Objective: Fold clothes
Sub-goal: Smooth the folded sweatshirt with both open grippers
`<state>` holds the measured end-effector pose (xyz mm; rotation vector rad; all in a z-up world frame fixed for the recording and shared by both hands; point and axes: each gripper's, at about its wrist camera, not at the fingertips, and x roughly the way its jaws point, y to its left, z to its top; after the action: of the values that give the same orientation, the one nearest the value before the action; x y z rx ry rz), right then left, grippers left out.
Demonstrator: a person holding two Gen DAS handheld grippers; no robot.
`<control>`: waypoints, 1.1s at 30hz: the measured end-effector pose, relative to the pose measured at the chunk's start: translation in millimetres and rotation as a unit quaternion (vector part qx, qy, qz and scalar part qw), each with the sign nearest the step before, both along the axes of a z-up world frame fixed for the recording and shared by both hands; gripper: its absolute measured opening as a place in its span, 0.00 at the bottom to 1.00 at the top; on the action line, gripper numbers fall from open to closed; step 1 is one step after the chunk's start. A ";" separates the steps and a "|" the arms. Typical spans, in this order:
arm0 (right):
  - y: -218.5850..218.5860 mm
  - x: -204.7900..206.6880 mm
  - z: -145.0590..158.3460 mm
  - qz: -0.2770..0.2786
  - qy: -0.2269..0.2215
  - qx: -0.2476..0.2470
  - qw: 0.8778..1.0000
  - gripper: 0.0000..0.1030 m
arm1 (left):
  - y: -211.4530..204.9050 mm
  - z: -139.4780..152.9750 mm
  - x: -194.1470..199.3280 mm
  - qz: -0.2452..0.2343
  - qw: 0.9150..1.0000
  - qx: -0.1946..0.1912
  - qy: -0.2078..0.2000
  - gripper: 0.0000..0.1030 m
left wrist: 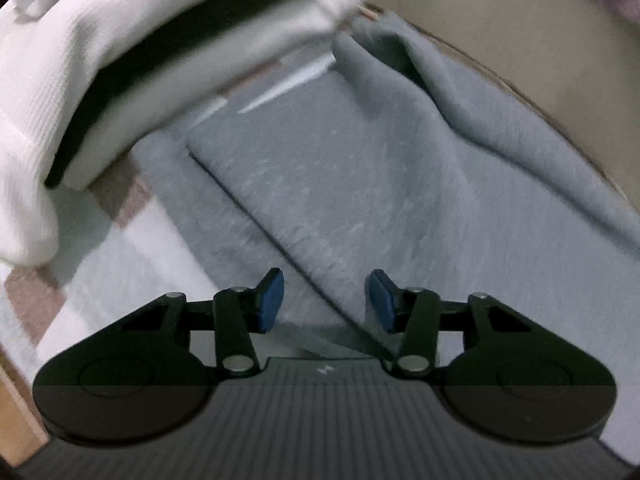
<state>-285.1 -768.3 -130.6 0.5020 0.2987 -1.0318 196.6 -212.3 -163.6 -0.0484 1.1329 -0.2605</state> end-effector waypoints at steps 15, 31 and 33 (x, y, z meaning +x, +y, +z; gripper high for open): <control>-5.3 -10.1 -19.1 -0.106 0.166 0.082 0.977 0.60 | 54.2 19.7 17.2 0.097 0.987 -0.119 0.052 0.61; 248.0 129.7 -0.9 0.428 0.030 -0.009 0.903 0.53 | 58.4 29.4 21.3 0.104 0.986 -0.121 0.050 0.29; 282.6 155.5 -13.8 0.485 0.067 -0.030 0.871 0.41 | 55.5 33.6 23.1 0.091 0.989 -0.114 0.034 0.36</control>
<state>-129.6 -485.7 -144.3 0.1635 0.5658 -0.0840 219.8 -156.9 -130.0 -0.3641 1.1539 -0.2250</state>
